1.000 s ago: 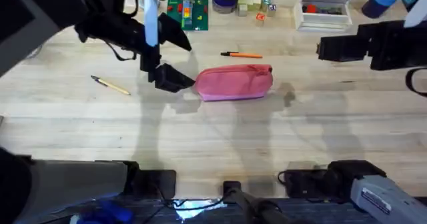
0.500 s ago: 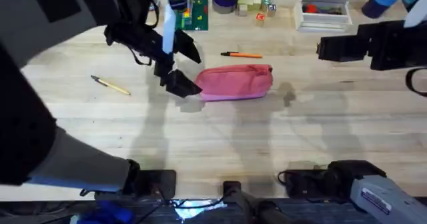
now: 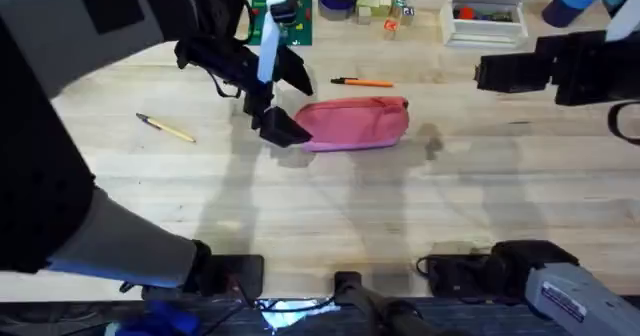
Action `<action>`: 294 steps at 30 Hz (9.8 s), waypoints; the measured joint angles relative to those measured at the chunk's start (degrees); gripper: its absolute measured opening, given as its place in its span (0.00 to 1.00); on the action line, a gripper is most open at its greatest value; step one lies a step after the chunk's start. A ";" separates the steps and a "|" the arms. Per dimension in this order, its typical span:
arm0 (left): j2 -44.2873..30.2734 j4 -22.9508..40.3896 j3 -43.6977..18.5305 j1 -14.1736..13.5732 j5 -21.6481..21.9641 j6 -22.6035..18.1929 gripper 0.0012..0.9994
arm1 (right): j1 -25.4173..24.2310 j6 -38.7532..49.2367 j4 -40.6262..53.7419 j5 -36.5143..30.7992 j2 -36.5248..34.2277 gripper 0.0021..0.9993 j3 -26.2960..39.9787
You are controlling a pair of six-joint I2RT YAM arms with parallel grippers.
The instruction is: Unzip the bag, pick up the pens from the table one at a time and place them inside, then zip the bag closed.
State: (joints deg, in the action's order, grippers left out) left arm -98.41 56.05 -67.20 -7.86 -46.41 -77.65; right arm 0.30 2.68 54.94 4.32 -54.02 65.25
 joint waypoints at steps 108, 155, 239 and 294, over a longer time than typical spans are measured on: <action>-1.29 -0.42 0.00 -0.59 0.57 0.02 0.04 | 15.06 56.49 0.72 13.97 -8.90 1.00 0.15; -1.29 -0.42 0.00 -0.59 0.57 0.02 0.04 | 16.81 59.16 -6.73 13.97 -33.69 0.89 0.17; -1.29 -0.61 -0.02 -0.37 0.09 0.00 0.04 | 18.67 54.07 -6.91 12.48 -26.41 0.03 4.20; -1.29 0.72 0.02 0.66 10.08 -0.04 0.04 | 26.32 48.28 -25.90 41.96 -35.26 0.03 5.75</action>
State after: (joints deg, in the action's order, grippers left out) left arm -99.70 56.77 -67.18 -7.20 -36.33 -77.69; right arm 26.61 50.96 29.04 46.28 -89.27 71.00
